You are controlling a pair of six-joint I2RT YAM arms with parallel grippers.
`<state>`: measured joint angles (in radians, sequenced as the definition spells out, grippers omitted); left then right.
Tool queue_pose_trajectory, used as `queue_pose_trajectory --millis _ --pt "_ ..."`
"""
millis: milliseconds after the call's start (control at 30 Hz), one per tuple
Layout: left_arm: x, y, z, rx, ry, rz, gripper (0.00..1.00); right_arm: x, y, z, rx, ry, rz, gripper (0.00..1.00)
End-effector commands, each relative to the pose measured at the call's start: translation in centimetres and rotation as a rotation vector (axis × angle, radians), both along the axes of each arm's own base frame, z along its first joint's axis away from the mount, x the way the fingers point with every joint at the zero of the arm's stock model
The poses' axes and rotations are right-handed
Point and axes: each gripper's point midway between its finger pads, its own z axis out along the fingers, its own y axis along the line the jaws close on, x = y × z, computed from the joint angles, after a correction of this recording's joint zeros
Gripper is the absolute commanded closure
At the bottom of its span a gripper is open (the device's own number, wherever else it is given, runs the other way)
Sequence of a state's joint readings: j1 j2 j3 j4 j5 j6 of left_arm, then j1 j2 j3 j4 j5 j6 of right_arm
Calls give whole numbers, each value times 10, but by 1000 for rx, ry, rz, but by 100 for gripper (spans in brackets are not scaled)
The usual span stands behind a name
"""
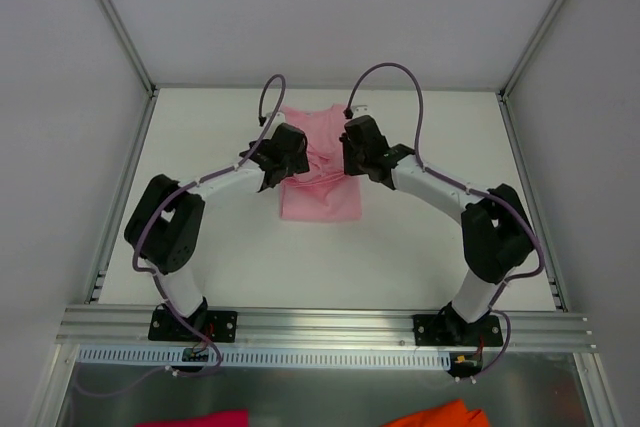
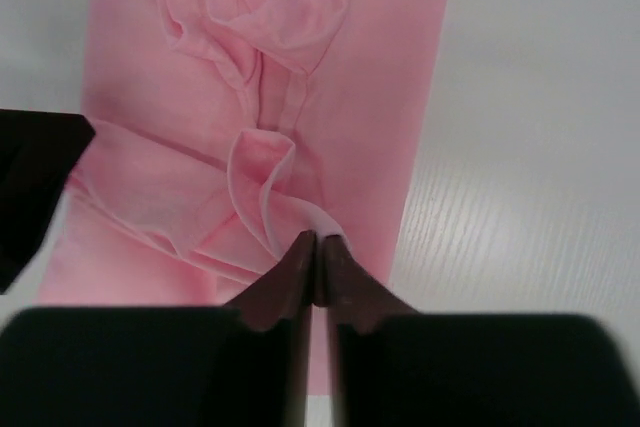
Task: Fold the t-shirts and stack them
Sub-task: Fold the folded rectangular tshirt in 1/3 of the way
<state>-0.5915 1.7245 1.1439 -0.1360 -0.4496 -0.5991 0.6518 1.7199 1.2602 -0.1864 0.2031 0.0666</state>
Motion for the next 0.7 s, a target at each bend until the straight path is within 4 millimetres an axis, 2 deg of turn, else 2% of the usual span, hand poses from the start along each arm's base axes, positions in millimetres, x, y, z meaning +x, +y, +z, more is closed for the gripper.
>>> queue_pose_trajectory --millis 0,67,133,200,267,300,333,367,400,500,533,567,600,667 --pt "20 -5 -8 -6 5 -19 1 24 -9 0 -67 -44 -22 69" --pt "24 -9 -14 -13 20 -29 1 35 -15 -15 -99 -23 -10 43" --pt "27 -13 -10 -27 7 -42 1 44 -19 -12 -96 -46 -25 36" --pt "25 -17 0 -55 -6 -61 1 46 -22 -4 -96 -76 -35 20" --pt "19 -20 4 -77 -18 -82 1 43 -26 -1 -104 -94 -32 11" --pt "16 -18 12 -86 -37 -81 1 43 -30 2 -106 -108 -46 10" --pt "10 -18 10 -84 -31 -86 1 39 -33 7 -106 -123 -42 9" --pt "7 -17 17 -91 -43 -90 1 38 -32 12 -94 -141 -40 9" --pt "2 -16 15 -88 -39 -92 1 30 -35 15 -81 -150 -37 10" --pt "-8 -15 26 -86 -67 -96 1 21 -28 25 -40 -203 -18 27" --pt "-11 -16 27 -87 -70 -101 1 15 -30 25 -23 -198 -27 53" --pt "-14 -18 34 -97 -83 -110 1 12 -32 24 -22 -186 -35 65" --pt "-19 -19 30 -102 -74 -119 1 8 -31 24 -9 -178 -28 74" --pt "-25 -23 33 -120 -74 -137 1 -7 -34 16 4 -147 -22 79"
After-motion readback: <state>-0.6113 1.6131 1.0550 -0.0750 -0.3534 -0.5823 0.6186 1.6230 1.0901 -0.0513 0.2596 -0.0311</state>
